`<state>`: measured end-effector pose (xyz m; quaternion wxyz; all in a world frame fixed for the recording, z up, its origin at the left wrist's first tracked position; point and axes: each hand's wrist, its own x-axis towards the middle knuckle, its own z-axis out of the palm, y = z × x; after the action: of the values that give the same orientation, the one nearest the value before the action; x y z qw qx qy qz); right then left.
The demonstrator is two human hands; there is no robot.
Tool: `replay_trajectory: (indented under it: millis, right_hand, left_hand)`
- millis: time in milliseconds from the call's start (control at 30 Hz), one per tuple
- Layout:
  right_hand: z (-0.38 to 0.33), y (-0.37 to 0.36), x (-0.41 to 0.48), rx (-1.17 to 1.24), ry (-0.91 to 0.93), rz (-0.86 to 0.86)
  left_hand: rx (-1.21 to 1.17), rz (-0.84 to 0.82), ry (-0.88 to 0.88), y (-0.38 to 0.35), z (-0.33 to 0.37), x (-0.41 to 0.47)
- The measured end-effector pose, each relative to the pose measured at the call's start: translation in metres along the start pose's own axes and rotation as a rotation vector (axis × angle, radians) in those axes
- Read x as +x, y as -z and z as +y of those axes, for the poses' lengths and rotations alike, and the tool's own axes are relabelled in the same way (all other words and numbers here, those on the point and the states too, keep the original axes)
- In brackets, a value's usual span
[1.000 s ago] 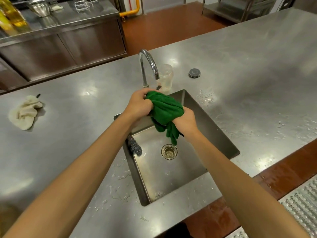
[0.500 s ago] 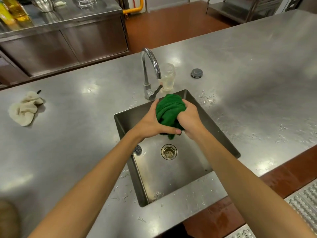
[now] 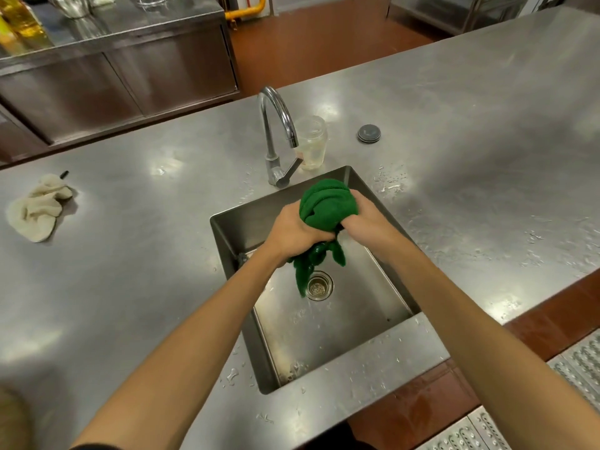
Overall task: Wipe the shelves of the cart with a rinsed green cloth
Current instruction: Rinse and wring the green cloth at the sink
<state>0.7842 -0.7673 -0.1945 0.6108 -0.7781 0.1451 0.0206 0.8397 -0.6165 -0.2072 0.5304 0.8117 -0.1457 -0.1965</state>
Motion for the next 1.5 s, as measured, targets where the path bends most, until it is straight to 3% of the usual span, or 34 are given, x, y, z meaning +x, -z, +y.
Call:
replay_trajectory:
  millis: [133,233,367,500,733,867,1100,1333,1433,1500]
  right_hand:
    - [0.005,0.024,-0.004,-0.242,0.049,-0.046]
    - [0.009,0.03,-0.019,-0.301,0.212,-0.029]
    - [0.017,0.024,-0.026,-1.003,0.694,0.2]
    - [0.014,0.012,-0.012,-1.262,0.889,0.184]
    - [0.004,0.009,0.019,-1.276,0.822,0.167]
    - [0.003,0.011,0.029,-1.309,0.809,0.177]
    - [-0.006,0.004,0.032,-1.346,0.559,0.072]
    - [-0.009,0.005,0.032,-1.328,0.514,0.04]
    - [-0.01,0.002,0.033,-1.346,0.543,0.05]
    - [-0.01,-0.002,0.033,-1.371,0.56,0.047]
  left_hand:
    - [0.058,-0.013,-0.032,0.005,0.003,0.009]
    - [0.025,0.01,-0.009,0.006,0.005,0.013]
    - [-0.027,0.043,0.054,0.009,0.007,0.018]
    - [-0.025,-0.026,0.04,0.012,0.012,0.018]
    - [0.102,-0.17,0.009,0.011,0.021,0.012]
    - [0.187,-0.12,-0.028,0.01,0.019,0.014]
    - [0.368,-0.071,-0.067,0.008,0.014,0.019]
    - [0.457,-0.031,-0.108,0.002,0.014,0.017]
    - [0.395,-0.062,0.004,0.005,0.012,0.017]
    - [0.166,-0.05,0.162,0.006,0.008,0.015]
